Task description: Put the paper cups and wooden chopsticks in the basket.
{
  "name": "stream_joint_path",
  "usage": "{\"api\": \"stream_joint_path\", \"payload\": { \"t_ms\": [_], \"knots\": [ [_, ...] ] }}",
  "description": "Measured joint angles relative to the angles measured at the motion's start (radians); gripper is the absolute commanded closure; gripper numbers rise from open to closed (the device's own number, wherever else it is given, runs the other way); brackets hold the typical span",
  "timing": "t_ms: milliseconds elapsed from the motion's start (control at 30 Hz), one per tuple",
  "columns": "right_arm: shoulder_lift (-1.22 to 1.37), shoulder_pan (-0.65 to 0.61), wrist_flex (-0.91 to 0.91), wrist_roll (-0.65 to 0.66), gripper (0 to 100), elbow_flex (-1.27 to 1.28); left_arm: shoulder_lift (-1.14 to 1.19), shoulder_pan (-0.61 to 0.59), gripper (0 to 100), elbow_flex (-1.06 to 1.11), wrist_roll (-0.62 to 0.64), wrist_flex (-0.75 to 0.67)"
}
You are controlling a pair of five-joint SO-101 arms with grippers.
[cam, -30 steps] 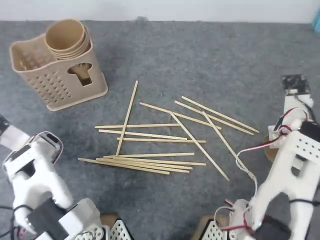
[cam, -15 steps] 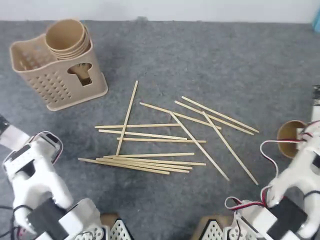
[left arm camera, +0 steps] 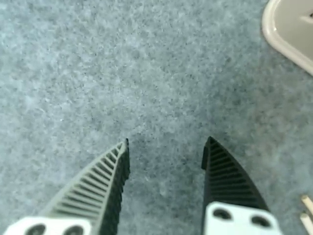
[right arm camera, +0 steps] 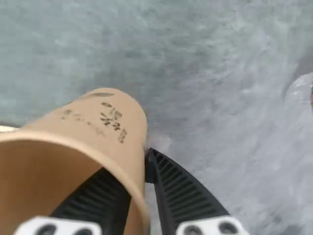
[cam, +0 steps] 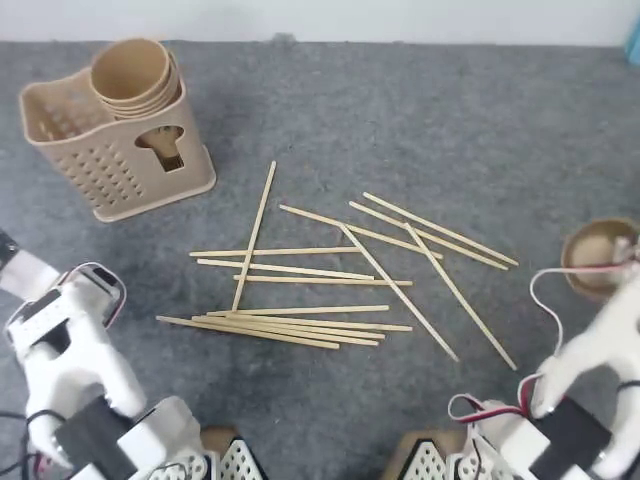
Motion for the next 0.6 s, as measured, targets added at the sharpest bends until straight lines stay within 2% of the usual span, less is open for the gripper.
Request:
{"api": "stream_joint_path", "payload": {
  "t_ms": [200,267,400,600],
  "knots": [
    [0.071,-0.304,0.488,-0.302,99.1,-0.465,0.000,0.000,77,0.000,0.000,0.000],
    [0.114,-0.430,0.586,-0.391,99.1,-0.628,0.000,0.000,77,0.000,0.000,0.000],
    [0.189,-0.667,0.600,-0.508,99.1,-0.878,0.000,0.000,77,0.000,0.000,0.000],
    [0.311,-0.919,0.511,-0.531,99.1,-1.123,0.000,0.000,77,0.000,0.000,0.000]
  ]
}}
